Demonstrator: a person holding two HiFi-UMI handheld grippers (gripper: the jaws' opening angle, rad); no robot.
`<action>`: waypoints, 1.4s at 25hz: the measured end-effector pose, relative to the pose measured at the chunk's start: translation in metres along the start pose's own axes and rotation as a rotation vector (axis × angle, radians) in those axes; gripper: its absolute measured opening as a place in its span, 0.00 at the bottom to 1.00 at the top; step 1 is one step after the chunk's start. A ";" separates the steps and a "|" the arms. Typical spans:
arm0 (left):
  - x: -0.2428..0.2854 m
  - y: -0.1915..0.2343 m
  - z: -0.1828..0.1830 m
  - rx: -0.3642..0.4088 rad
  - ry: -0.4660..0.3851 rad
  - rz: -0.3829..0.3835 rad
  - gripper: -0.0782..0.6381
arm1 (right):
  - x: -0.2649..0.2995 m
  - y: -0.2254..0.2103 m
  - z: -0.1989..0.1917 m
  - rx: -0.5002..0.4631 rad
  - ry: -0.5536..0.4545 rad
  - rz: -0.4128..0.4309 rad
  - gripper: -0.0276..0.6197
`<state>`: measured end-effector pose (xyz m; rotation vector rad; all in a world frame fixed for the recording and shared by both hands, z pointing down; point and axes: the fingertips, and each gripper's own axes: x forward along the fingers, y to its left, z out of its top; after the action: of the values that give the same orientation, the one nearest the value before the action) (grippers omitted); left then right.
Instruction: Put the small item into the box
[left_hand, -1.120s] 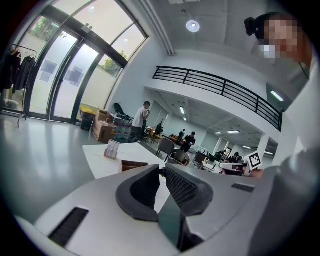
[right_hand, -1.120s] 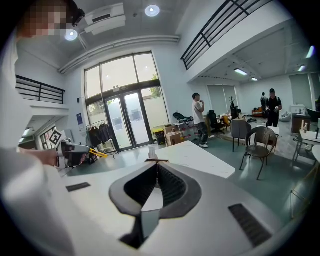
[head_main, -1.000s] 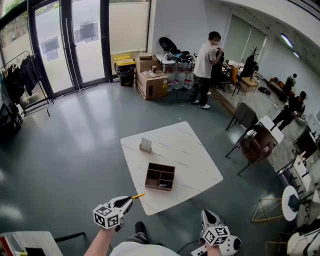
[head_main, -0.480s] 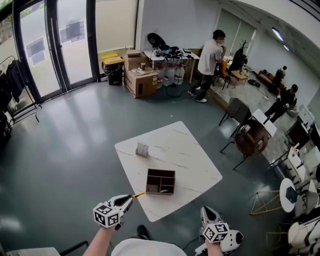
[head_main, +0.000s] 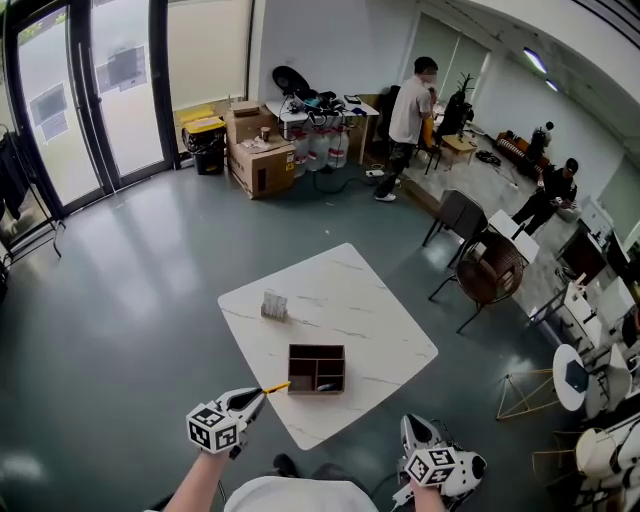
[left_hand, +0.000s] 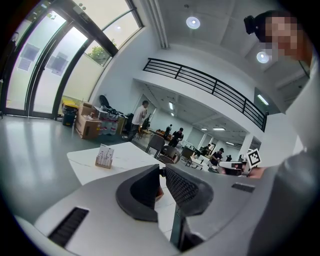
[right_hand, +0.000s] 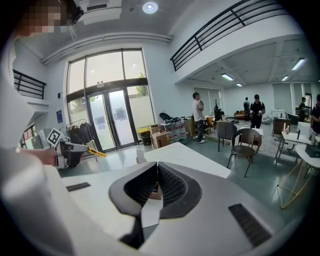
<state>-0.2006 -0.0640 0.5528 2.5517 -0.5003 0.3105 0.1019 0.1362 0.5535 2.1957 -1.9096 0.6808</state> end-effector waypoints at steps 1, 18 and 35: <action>0.002 -0.001 0.000 0.001 0.002 -0.002 0.18 | 0.000 -0.001 0.000 0.000 -0.001 -0.001 0.09; 0.046 0.001 0.007 -0.012 0.003 0.091 0.18 | 0.063 -0.038 0.014 0.001 0.052 0.117 0.09; 0.105 -0.014 -0.007 -0.031 0.035 0.225 0.18 | 0.149 -0.058 0.025 -0.067 0.135 0.350 0.09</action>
<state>-0.1009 -0.0790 0.5846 2.4588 -0.7743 0.4229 0.1762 0.0028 0.6056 1.7429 -2.2301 0.7797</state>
